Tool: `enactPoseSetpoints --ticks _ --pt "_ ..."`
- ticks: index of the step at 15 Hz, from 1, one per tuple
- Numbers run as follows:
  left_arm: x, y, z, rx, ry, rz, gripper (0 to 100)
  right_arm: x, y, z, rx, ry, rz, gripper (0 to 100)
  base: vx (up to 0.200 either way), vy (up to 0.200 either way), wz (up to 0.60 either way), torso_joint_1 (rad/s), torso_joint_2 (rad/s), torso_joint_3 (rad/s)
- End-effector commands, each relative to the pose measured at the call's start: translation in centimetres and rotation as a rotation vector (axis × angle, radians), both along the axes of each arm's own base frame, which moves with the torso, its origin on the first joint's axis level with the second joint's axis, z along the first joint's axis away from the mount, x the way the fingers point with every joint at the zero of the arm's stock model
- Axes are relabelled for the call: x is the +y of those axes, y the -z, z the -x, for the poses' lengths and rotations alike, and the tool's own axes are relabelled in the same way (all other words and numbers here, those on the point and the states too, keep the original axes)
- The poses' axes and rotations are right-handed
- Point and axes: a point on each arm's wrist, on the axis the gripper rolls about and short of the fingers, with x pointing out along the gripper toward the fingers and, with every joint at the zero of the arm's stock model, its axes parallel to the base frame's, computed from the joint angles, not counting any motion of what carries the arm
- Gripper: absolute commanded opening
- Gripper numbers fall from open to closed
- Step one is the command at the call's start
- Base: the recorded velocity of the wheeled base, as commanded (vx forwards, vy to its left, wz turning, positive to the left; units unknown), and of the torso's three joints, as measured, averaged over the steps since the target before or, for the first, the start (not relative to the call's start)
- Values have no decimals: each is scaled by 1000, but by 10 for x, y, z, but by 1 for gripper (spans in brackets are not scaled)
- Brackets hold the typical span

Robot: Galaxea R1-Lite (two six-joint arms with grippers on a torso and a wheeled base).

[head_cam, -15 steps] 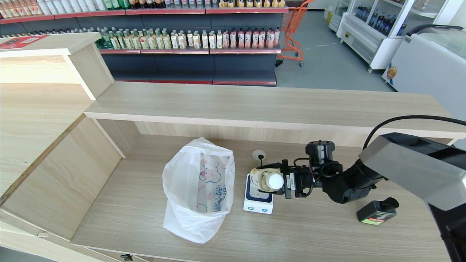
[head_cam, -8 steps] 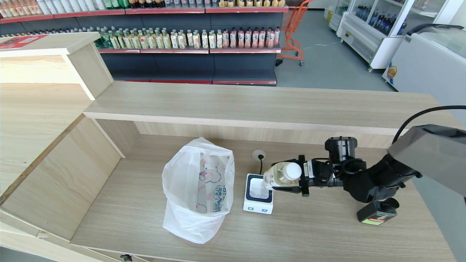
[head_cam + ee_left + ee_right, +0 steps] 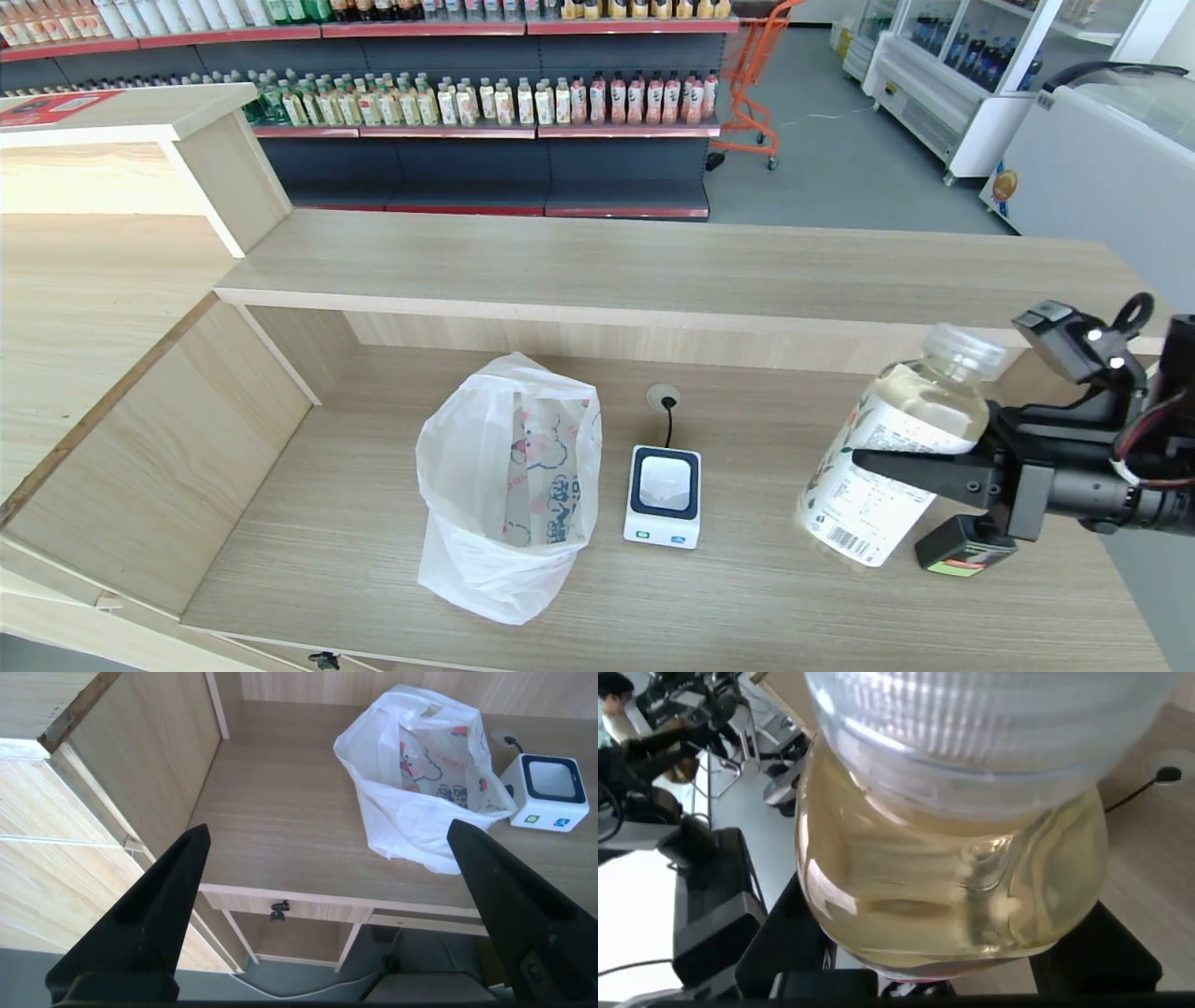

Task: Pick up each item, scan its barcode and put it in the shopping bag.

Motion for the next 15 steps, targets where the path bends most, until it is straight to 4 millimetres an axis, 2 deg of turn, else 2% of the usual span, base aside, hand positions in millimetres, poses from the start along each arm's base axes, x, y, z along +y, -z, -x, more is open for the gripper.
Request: enactPoseSetpoints --ticks 1,9,12,15 --pt "0 0 0 0 0 0 100 -10 -34 49 -10 157 -114 0 0 0 0 0 0 0" --pt "0 0 0 0 0 1 100 -20 -32 47 10 268 -124 0 0 0 0 0 0 0" --pt "0 0 0 0 0 -5 100 -23 -29 46 29 289 -121 0 -200 0 0 6 1 2" --pt "0 0 0 0 0 -3 100 -25 -26 43 70 304 -114 0 0 0 0 0 0 0"
